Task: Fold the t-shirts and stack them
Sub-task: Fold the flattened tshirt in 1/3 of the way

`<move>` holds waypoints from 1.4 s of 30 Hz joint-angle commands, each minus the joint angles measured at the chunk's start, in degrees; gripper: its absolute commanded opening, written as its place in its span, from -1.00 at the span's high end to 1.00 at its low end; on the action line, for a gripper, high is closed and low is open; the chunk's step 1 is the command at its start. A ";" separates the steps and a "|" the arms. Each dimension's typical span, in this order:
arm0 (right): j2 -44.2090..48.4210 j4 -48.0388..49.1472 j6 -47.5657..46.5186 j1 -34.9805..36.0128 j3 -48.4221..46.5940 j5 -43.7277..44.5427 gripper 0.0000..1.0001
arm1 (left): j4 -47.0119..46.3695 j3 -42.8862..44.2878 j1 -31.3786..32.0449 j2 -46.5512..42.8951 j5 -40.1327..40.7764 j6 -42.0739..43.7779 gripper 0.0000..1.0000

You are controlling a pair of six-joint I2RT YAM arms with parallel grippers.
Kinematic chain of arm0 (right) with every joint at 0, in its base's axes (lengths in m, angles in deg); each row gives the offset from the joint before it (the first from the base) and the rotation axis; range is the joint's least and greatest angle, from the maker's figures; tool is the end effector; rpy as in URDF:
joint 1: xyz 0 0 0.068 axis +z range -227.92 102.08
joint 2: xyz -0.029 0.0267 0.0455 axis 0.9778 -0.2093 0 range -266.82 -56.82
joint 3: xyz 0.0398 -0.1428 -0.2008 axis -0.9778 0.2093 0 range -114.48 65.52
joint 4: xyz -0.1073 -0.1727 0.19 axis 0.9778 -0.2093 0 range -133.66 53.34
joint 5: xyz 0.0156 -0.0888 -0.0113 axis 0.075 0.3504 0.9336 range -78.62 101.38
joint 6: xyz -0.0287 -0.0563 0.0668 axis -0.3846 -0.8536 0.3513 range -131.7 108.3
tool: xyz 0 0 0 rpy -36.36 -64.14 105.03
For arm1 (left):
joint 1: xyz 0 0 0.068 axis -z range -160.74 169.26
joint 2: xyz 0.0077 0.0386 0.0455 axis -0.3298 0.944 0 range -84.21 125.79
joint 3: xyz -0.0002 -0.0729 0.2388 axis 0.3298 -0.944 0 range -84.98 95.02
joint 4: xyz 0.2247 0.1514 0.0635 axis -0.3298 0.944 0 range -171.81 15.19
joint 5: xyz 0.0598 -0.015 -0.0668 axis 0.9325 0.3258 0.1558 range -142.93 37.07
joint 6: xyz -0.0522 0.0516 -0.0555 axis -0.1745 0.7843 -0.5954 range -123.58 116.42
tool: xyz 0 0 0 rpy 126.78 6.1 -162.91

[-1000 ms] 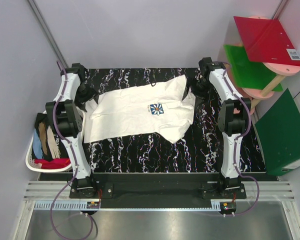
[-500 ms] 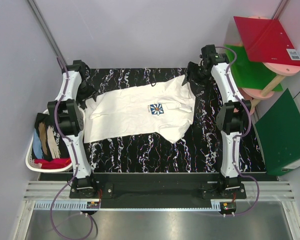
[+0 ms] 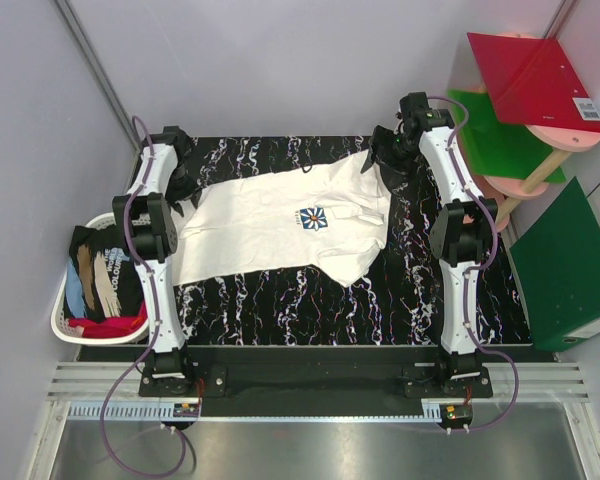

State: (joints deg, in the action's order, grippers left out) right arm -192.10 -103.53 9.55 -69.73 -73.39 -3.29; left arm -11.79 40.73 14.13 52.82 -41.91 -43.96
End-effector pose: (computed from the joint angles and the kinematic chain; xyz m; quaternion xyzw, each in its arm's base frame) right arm 0.5101 0.0946 0.2215 0.0804 0.9620 0.1785 0.1904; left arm 0.4851 0.0595 0.1310 -0.3906 0.9125 0.0685 0.1006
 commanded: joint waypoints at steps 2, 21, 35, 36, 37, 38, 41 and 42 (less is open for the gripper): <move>0.46 0.60 0.01 -0.80 -0.22 -1.84 -0.88 | 0.47 -0.38 0.38 -1.24 4.88 -0.93 -0.07; 2.39 1.13 0.01 -1.68 3.55 -3.78 -0.85 | -0.50 5.78 0.38 5.88 4.88 -2.16 1.00; 1.95 1.74 0.10 -1.68 4.53 -5.10 -0.82 | -0.76 4.45 -0.15 -4.58 15.60 -3.03 1.00; 1.95 1.92 0.10 -1.68 4.61 -5.10 -0.81 | -0.85 4.72 -0.15 -4.75 16.04 -3.04 1.00; 1.87 1.83 0.10 -1.77 4.79 -5.19 -0.81 | -0.85 5.42 -0.23 -4.67 16.48 -2.86 1.00; 1.95 2.01 0.01 -1.68 4.88 -5.10 -0.81 | -0.85 5.77 -0.15 -4.49 16.66 -2.69 1.00; 2.04 2.10 0.01 -1.68 4.97 -5.01 -0.81 | -0.85 7.00 -0.41 -3.79 17.80 -2.42 1.00; 2.04 2.10 0.10 -1.77 4.97 -4.84 -0.81 | -0.94 8.05 -0.41 -3.44 17.63 -2.34 1.00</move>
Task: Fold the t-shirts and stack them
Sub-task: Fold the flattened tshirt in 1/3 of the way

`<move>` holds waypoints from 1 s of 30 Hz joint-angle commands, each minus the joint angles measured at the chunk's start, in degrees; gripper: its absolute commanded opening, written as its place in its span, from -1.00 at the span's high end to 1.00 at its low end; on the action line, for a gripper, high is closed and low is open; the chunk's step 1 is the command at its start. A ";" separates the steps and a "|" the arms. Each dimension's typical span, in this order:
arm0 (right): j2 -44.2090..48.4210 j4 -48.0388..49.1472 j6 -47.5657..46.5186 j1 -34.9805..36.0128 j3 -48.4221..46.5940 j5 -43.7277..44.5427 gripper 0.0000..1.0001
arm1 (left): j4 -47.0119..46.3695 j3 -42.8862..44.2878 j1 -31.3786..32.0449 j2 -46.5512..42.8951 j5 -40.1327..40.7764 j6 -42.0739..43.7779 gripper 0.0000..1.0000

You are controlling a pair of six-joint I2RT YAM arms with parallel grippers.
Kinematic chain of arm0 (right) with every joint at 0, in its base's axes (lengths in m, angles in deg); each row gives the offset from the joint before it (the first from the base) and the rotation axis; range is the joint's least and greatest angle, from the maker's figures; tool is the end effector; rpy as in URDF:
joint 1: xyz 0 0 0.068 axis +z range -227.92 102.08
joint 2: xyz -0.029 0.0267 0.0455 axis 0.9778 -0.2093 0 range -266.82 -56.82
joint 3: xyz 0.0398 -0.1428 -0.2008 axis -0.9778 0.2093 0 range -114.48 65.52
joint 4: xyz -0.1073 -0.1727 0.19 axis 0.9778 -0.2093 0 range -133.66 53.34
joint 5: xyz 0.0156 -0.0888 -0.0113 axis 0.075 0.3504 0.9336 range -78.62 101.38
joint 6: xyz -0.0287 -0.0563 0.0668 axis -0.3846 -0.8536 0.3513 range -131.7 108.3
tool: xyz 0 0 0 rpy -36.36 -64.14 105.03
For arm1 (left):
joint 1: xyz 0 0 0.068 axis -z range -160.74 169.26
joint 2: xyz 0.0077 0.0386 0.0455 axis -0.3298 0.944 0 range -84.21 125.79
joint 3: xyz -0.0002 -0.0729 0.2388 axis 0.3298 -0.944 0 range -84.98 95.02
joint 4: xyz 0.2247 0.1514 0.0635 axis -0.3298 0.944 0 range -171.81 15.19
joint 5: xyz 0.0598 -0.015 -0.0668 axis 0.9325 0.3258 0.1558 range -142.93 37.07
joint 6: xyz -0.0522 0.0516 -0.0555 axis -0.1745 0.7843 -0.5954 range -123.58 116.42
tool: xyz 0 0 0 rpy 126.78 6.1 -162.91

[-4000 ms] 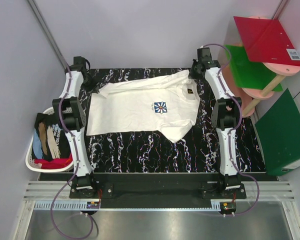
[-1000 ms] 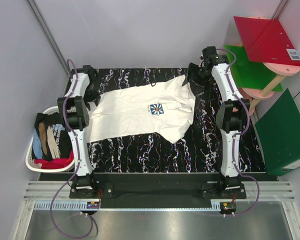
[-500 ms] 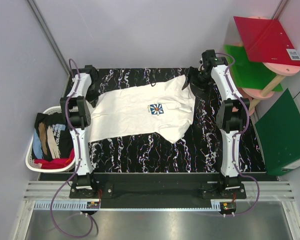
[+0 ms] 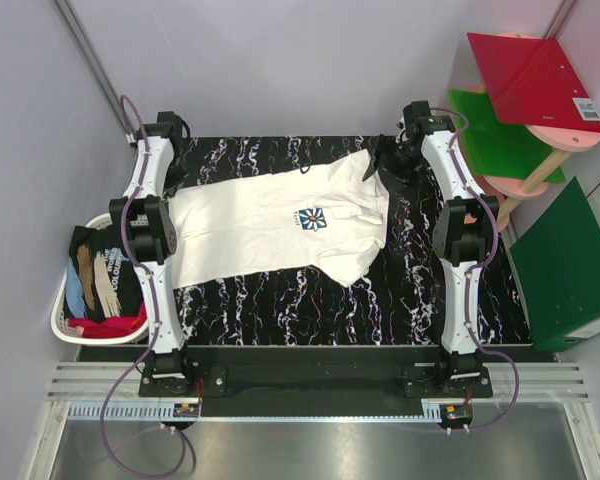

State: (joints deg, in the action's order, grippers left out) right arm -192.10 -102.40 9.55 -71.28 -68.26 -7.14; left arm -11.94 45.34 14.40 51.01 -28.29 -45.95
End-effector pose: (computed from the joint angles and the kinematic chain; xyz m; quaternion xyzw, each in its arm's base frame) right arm 0.5073 0.0855 0.1950 0.0915 0.9637 0.2001 0.1510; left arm 0.4918 0.0765 0.1760 -0.4138 0.8759 0.1586 0.1906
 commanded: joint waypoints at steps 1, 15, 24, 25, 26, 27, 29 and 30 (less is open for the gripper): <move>1.95 0.96 0.01 -0.13 -0.08 -1.07 -0.81 | -0.78 4.06 -0.93 -1.19 4.10 -0.26 1.00; 4.59 1.75 -0.34 -0.13 5.45 -0.55 -0.80 | -12.20 10.74 -1.38 3.73 2.61 2.11 1.00; 7.40 2.45 -0.78 -0.13 9.50 0.94 -0.81 | -17.22 11.36 -1.99 8.83 -1.35 2.29 1.00; 7.92 2.45 -0.86 -0.22 9.85 1.12 -0.81 | -17.48 11.44 -2.08 9.27 -1.44 2.20 1.00; 8.10 2.63 -1.04 -0.22 10.11 1.30 -0.81 | -17.48 11.53 -2.25 9.36 -1.44 2.03 1.00; 8.28 2.63 -1.13 -0.22 10.29 1.65 -0.81 | -17.40 11.36 -2.69 9.36 -1.44 1.85 1.00; 8.54 2.98 -1.04 -0.13 10.46 1.65 -0.81 | -17.48 10.83 -3.48 8.84 -4.33 1.42 0.39; 8.46 3.15 -1.04 -0.13 10.38 1.56 -0.81 | -17.48 9.70 -4.18 8.40 -5.47 1.24 -0.09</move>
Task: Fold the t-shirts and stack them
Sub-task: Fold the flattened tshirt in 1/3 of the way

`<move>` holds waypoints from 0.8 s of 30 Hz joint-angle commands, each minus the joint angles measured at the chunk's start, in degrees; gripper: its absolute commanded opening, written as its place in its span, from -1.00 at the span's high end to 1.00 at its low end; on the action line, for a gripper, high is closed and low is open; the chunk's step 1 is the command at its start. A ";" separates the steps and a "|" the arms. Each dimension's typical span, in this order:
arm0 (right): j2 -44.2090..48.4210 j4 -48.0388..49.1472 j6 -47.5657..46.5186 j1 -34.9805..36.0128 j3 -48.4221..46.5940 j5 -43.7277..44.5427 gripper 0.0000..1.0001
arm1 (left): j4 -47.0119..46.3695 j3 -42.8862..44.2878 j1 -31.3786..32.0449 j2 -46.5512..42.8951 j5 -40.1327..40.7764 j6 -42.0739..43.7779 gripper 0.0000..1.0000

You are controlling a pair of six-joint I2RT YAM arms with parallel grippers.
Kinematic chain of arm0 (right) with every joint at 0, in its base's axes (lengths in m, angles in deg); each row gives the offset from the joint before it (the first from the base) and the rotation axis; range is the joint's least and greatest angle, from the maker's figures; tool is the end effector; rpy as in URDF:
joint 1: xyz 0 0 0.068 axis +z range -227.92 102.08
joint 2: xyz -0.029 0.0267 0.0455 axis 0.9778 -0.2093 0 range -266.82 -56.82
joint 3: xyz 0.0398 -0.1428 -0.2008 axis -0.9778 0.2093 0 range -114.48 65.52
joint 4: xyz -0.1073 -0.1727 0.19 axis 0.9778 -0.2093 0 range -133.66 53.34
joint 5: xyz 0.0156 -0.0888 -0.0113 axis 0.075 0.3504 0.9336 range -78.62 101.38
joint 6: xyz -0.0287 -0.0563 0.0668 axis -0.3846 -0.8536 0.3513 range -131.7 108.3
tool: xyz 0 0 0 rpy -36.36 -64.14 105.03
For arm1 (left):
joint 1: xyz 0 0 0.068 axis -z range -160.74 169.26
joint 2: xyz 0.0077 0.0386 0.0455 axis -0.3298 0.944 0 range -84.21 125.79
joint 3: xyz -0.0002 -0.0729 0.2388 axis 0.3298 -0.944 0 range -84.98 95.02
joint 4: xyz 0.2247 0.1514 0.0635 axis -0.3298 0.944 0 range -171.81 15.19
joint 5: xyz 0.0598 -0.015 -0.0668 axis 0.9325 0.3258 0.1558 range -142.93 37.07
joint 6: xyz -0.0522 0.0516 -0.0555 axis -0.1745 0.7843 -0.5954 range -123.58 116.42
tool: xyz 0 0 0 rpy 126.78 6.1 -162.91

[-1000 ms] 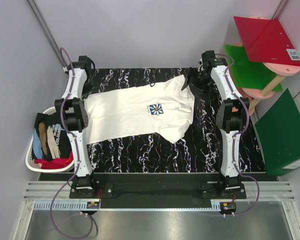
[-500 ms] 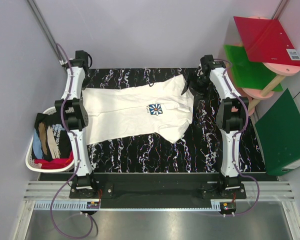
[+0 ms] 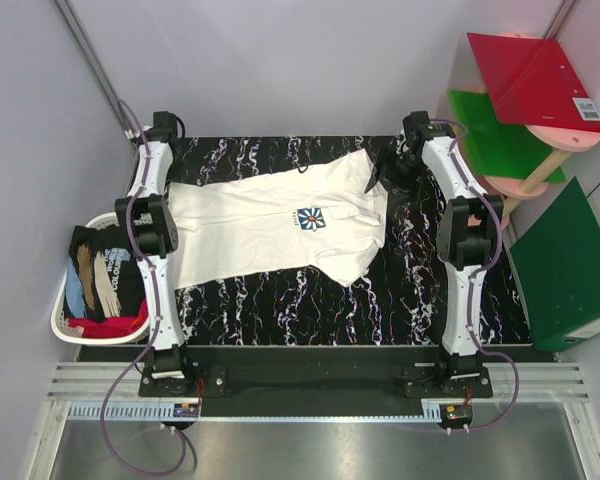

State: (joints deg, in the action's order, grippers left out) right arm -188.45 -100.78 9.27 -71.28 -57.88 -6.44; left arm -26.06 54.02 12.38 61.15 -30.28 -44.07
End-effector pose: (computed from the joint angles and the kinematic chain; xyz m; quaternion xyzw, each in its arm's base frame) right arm 0.4882 0.0823 0.1692 0.0982 0.9716 0.1849 0.1107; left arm 0.5478 0.0982 0.1476 -0.4256 0.8525 0.1141 0.2813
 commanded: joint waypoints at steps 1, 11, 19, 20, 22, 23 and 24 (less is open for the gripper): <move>4.72 1.80 -0.58 -0.13 -0.09 0.69 -0.81 | -3.36 0.14 -2.44 -3.14 -5.32 -0.82 -0.33; -2.83 8.48 0.03 0.05 -6.85 1.74 -0.82 | -3.72 -15.58 -1.13 -23.00 -7.80 1.29 -0.74; -16.36 9.45 0.21 0.75 -22.67 3.32 -0.81 | -3.80 -26.49 3.53 -36.80 -15.53 1.38 -0.73; -17.33 9.80 0.30 0.84 -23.55 3.76 -0.81 | -3.72 -28.07 4.67 -37.68 -16.06 1.64 -0.73; -19.88 10.50 0.47 1.10 -25.84 4.11 -0.80 | -3.80 -29.57 5.55 -40.15 -17.64 2.52 -0.73; -21.11 10.68 0.65 1.10 -26.98 4.64 -0.80 | -3.72 -30.79 6.16 -40.85 -18.17 2.78 -0.73; -21.64 10.94 0.65 1.27 -27.42 4.99 -0.80 | -3.63 -31.50 6.34 -42.08 -19.22 3.39 -0.73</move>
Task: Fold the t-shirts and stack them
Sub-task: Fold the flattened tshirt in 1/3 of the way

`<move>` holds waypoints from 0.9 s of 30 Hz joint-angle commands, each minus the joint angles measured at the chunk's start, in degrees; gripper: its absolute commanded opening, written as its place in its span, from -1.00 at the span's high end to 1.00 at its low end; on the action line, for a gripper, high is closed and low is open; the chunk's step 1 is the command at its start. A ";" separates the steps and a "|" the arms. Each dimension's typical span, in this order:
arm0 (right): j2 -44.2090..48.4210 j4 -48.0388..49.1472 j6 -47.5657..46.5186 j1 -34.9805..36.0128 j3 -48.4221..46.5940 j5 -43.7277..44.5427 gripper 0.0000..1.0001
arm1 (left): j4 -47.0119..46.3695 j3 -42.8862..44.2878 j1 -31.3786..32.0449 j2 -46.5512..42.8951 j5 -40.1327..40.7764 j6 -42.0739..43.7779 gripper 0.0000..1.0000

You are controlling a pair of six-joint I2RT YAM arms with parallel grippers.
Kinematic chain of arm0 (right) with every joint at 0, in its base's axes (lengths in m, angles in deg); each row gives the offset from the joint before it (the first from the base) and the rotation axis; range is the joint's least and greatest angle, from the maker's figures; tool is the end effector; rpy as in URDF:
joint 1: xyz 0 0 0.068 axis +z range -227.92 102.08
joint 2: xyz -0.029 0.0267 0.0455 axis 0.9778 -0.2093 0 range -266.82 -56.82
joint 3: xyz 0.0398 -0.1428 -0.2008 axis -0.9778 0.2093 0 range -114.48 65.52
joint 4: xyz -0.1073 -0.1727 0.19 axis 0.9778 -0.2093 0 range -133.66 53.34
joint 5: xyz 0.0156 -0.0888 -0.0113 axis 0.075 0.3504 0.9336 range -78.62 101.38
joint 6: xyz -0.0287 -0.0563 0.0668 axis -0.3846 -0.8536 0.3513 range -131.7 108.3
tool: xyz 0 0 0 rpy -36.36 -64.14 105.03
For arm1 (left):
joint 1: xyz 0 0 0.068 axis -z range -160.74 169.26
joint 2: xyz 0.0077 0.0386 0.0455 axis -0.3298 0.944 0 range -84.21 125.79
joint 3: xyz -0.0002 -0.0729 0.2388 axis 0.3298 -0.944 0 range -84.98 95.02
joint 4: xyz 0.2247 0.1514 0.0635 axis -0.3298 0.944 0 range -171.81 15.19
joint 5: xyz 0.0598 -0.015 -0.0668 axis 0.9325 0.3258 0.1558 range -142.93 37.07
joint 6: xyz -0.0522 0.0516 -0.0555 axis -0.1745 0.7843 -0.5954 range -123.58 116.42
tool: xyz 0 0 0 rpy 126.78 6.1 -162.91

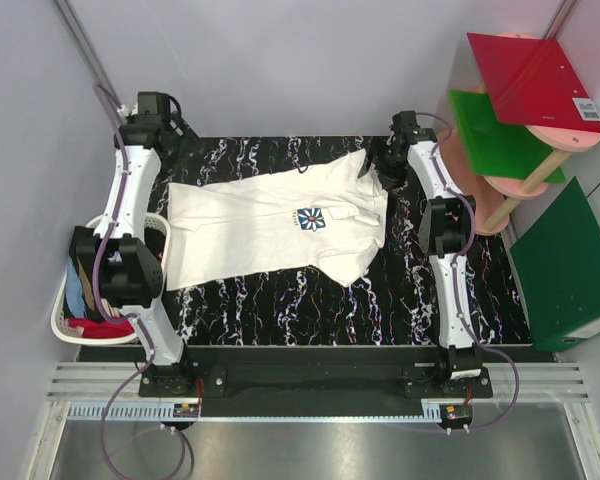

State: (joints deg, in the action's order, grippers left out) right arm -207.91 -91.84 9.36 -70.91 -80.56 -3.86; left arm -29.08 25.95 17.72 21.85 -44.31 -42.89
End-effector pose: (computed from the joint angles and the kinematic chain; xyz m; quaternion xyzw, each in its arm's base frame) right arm 0.5666 0.0916 0.1330 0.0833 0.9548 0.1862 0.2163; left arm 0.4472 0.0245 0.3108 -0.3500 0.8626 -0.0497 0.3619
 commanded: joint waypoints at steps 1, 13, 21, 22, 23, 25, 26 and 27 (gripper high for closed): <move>-2.72 2.70 0.65 1.08 -5.17 2.59 -0.80 | -0.61 -4.14 1.10 -3.31 -5.72 2.31 -0.72; -9.48 10.09 1.62 1.61 -9.39 0.22 0.10 | 3.34 -4.94 2.41 -7.10 -9.66 3.98 -0.71; -14.94 10.62 2.14 1.26 -16.86 5.22 1.00 | 6.24 -4.41 5.84 -6.66 -10.82 4.07 -0.70; -14.94 10.97 2.23 1.08 -17.04 7.05 1.00 | 6.51 -4.50 6.63 -6.66 -10.73 4.07 -0.70; -14.85 10.97 2.32 0.91 -17.39 8.20 1.00 | 6.86 -4.50 6.90 -6.66 -10.47 3.80 -0.70; -13.98 10.97 2.58 0.29 -17.22 11.53 1.00 | 7.39 -4.67 7.51 -6.66 -10.29 3.63 -0.69; -13.54 10.88 2.76 -0.06 -16.96 12.42 1.00 | 7.56 -4.76 7.69 -6.83 -9.86 3.28 -0.70; -13.19 10.79 2.67 -0.24 -16.70 13.48 1.00 | 7.56 -4.76 7.78 -6.83 -9.77 3.19 -0.70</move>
State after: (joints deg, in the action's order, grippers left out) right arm -221.22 -81.68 11.89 -69.80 -95.56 0.71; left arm -22.39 19.57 24.86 17.35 -53.45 -39.63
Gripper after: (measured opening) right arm 0.028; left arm 0.852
